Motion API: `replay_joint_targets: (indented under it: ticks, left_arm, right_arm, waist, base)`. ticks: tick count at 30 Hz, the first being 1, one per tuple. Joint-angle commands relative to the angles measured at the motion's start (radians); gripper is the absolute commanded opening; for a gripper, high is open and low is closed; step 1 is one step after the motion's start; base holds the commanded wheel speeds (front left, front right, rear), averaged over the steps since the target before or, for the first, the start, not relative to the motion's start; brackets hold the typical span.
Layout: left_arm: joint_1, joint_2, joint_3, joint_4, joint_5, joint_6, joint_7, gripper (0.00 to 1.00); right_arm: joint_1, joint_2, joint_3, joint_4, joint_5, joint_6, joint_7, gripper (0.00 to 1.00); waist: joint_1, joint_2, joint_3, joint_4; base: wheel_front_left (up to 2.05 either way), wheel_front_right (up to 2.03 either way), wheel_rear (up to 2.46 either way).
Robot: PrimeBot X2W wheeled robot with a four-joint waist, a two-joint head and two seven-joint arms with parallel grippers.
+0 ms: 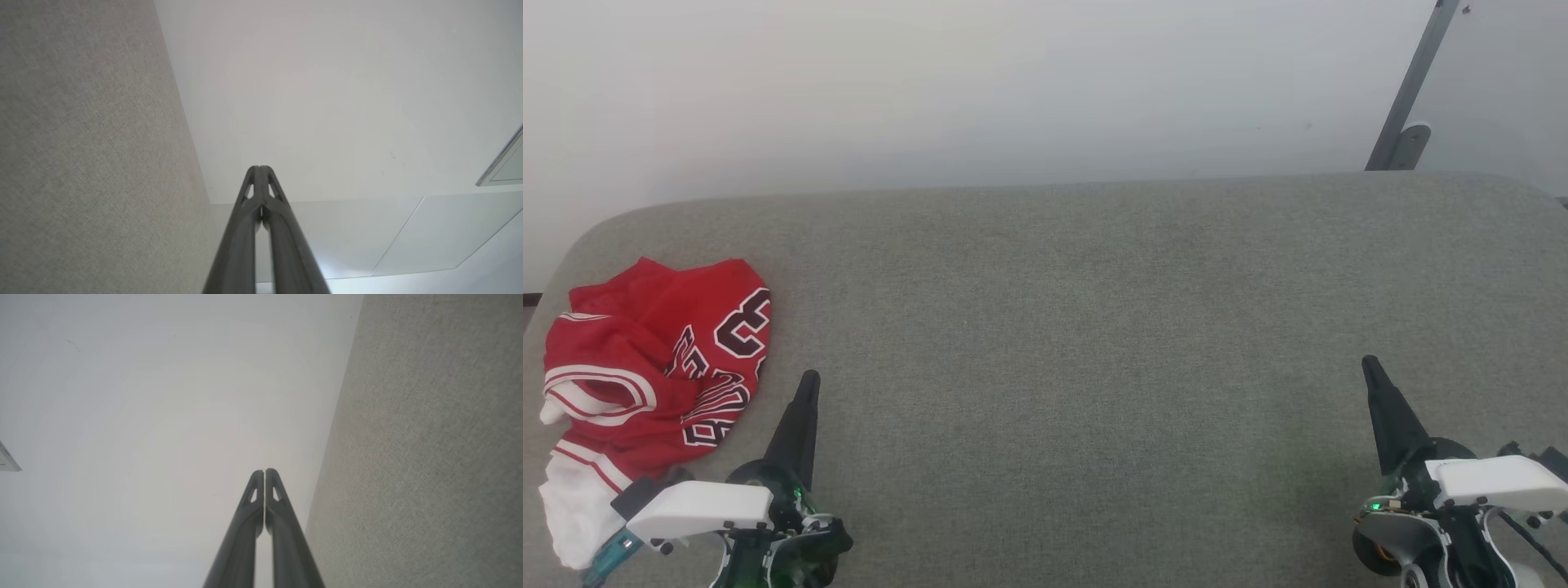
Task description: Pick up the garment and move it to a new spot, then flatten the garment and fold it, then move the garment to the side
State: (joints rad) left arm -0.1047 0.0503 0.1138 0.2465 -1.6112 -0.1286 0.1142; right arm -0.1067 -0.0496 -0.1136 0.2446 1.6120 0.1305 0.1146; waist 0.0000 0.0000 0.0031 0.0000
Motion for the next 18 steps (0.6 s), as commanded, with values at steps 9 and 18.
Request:
replay_joint_targets:
  ticks: [9,18]
  left_arm:
    - [-0.010,0.000,-0.001,-0.001,-0.004,-0.004,0.003,0.00]
    - [-0.010,0.000,-0.001,-0.001,-0.004,-0.004,0.003,0.00]
  right_arm:
    - [-0.006,0.003,0.000,0.003,0.002,0.000,0.001,0.00]
    - [-0.006,0.003,0.000,0.003,0.002,0.000,0.001,0.00]
  waist:
    - [0.0000,0.0000,0.000,0.000]
    - [0.0000,0.0000,0.000,0.000]
  base:
    - [0.00,0.00,0.00]
    - [0.00,0.00,0.00]
